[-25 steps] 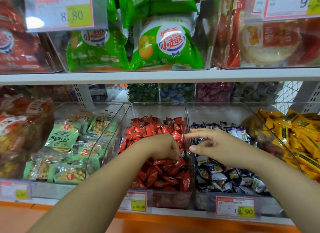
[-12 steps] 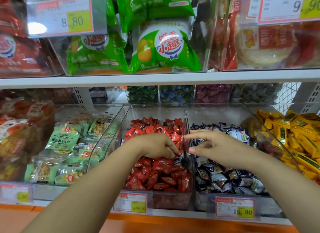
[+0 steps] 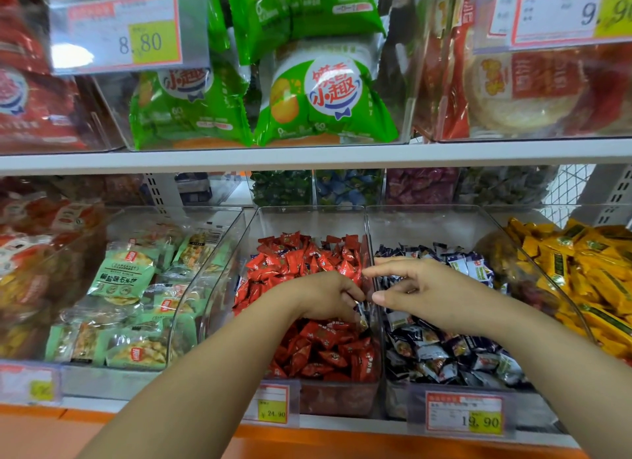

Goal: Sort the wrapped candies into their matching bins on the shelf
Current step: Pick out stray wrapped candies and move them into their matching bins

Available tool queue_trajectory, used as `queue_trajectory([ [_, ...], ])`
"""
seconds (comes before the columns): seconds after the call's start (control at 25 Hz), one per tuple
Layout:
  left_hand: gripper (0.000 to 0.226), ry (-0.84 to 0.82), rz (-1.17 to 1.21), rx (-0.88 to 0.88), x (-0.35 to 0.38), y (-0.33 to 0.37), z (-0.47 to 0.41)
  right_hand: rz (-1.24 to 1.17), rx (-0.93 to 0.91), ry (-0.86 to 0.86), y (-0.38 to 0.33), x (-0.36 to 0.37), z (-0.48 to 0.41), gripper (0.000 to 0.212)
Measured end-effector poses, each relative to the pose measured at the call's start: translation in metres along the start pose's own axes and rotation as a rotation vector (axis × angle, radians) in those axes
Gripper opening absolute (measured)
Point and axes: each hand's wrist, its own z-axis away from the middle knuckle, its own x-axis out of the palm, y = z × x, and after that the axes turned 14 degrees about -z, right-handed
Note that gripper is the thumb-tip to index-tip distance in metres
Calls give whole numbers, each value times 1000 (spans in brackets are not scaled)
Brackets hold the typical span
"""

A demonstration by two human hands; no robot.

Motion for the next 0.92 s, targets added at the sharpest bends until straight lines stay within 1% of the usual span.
queue_trajectory([
  [0.08,48,-2,31,3,2,1,-2,-1,-1,2,0,0,0,38],
  [0.24,59,-8,11,-3,2,6,-1,-9,-4,7,-1,0,1,38],
  [0.4,65,-6,88,12,3,5,4,-8,-8,14,-3,0,0,36],
  [0.48,61,12,119,29,3,5,7,-6,-14,21,-3,0,1,36],
  [0.6,43,69,141,82,6,6,9,-17,-22,24,-4,0,2,35],
  [0.8,28,73,-115,87,8,16,12,-43,-28,14,-6,-4,10,33],
  [0.88,21,42,-134,86,6,18,13,-48,-31,14,-6,-6,13,33],
  [0.92,22,29,-139,83,6,18,13,-45,-31,13,-4,-7,14,33],
])
